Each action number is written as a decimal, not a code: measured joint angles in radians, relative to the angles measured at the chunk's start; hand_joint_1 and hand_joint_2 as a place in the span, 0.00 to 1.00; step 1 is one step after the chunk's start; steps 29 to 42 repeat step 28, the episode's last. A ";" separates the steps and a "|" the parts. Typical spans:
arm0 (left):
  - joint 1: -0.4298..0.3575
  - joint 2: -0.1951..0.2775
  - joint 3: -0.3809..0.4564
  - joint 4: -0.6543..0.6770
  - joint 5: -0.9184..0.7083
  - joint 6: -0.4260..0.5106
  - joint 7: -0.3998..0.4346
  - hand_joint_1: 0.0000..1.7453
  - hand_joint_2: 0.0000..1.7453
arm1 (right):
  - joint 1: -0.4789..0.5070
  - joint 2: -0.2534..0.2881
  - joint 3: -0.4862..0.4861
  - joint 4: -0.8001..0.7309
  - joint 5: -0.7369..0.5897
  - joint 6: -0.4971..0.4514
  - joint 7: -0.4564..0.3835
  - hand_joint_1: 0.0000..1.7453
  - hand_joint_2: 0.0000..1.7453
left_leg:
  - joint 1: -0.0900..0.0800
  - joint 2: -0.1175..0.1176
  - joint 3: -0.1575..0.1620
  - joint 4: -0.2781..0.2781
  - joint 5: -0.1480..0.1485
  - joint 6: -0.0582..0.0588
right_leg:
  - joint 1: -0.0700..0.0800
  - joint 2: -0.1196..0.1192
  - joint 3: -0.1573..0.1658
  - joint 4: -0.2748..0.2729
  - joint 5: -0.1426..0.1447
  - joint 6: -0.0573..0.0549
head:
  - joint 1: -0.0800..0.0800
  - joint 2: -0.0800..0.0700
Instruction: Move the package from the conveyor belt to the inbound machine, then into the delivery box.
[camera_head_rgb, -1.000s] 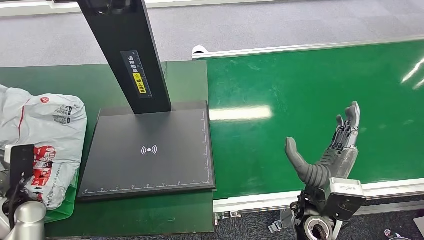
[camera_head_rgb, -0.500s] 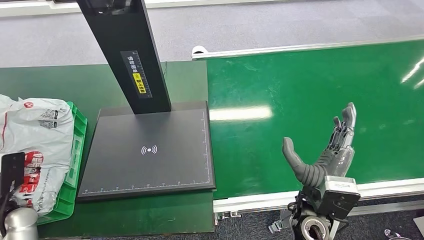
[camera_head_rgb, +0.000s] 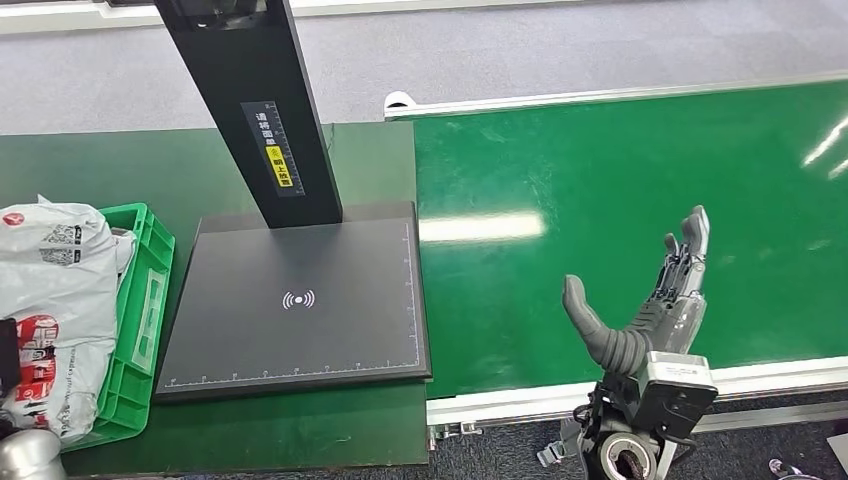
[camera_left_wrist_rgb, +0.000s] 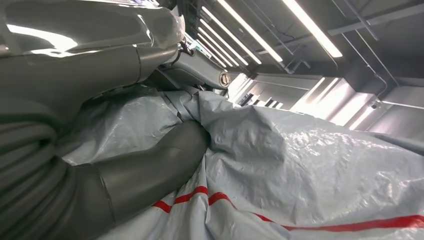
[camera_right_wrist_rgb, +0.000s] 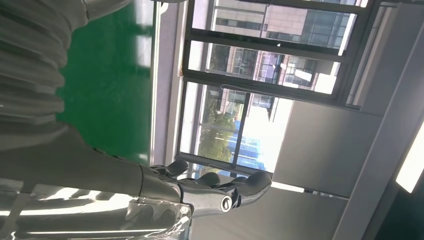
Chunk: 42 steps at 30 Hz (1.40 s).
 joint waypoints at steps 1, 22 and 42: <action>0.000 -0.003 0.004 -0.004 0.005 0.000 -0.007 0.29 1.00 | 0.000 0.000 0.000 0.000 0.000 0.000 0.000 0.00 1.00 | 0.000 0.000 0.000 0.000 0.000 0.000 | 0.000 0.000 0.000 0.000 0.000 0.000 | 0.000 0.000; 0.023 0.009 -0.081 -0.008 0.330 0.000 0.007 0.00 1.00 | 0.008 0.000 0.000 0.004 0.000 -0.001 0.000 0.00 1.00 | 0.000 0.000 0.000 0.000 0.000 0.000 | 0.000 0.000 0.000 0.000 0.000 0.000 | 0.000 0.000; 0.024 0.010 -0.085 -0.008 0.330 0.000 0.006 0.00 1.00 | 0.010 0.000 0.000 0.004 0.000 -0.001 0.000 0.00 1.00 | 0.000 0.000 0.000 0.000 0.000 0.000 | 0.000 0.000 0.000 0.000 0.000 0.000 | 0.000 0.000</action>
